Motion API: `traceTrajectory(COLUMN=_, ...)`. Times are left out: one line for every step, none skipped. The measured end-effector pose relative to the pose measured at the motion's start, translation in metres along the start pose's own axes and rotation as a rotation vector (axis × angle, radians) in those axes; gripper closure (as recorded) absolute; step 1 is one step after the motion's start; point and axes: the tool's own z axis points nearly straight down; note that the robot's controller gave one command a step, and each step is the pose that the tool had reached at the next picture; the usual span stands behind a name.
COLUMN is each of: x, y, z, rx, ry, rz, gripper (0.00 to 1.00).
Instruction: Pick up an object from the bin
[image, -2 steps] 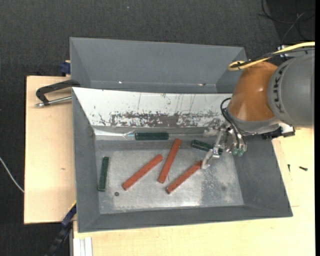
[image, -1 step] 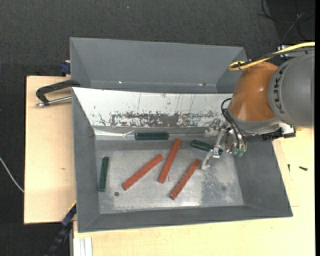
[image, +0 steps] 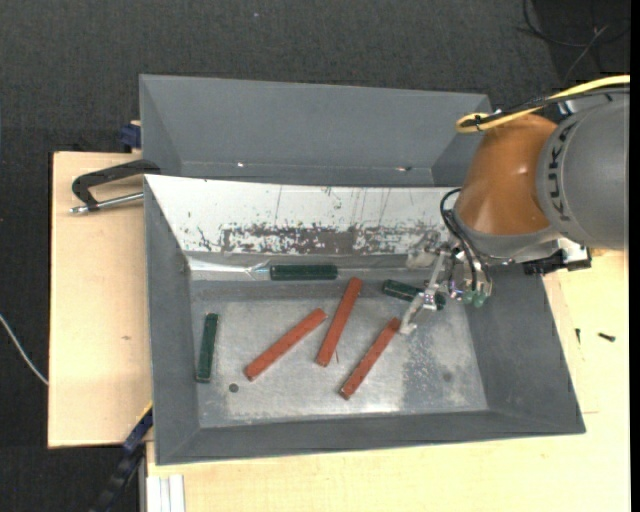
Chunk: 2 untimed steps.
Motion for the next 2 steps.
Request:
traceTrajectory(x=-0.0019, y=-0.0002, z=0.0278, rx=0.002, ry=-0.001, rz=0.028, gripper=0.00)
traceTrajectory(x=-0.0062, y=0.0074, z=0.0247, rx=0.000, ry=0.005, rz=0.162, gripper=1.00)
